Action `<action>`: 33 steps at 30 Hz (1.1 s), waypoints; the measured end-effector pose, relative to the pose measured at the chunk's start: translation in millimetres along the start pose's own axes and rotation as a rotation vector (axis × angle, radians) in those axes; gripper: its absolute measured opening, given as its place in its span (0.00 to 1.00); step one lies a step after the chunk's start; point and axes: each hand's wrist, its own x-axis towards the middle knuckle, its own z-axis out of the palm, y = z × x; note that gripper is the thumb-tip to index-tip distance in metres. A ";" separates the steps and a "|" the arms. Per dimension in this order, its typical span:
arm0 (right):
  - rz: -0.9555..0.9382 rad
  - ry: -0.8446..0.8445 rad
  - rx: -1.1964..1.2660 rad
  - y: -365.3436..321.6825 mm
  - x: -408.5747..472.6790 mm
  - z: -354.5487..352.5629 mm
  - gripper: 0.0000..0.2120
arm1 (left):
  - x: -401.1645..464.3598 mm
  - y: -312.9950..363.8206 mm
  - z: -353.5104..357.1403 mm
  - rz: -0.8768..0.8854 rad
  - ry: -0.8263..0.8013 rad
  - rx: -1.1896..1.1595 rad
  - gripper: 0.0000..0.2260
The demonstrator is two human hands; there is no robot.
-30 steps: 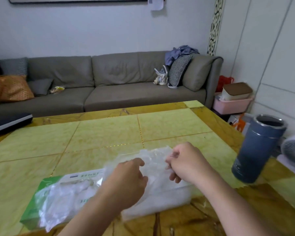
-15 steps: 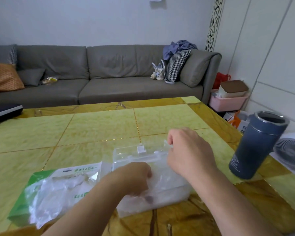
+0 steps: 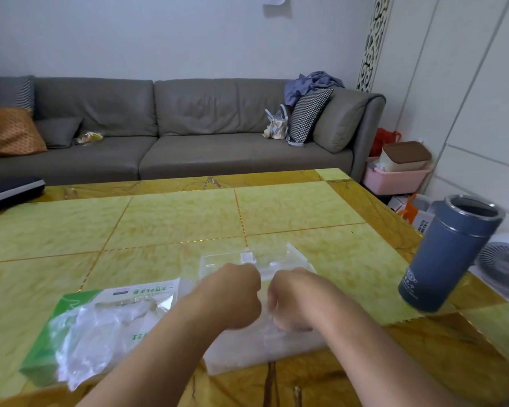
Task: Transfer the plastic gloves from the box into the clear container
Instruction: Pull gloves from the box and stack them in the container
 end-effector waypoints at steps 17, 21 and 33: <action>0.099 -0.131 -0.021 -17.7 -6.1 -5.7 0.15 | 1.5 0.8 12.1 -0.020 -0.230 -0.069 0.18; 0.115 0.062 0.021 -11.6 -7.2 3.4 0.10 | -18.2 -2.1 8.4 0.105 -0.078 -0.092 0.20; -0.261 0.638 0.088 -65.6 -42.1 0.4 0.21 | -106.6 -148.8 -28.8 -0.069 0.541 -0.280 0.10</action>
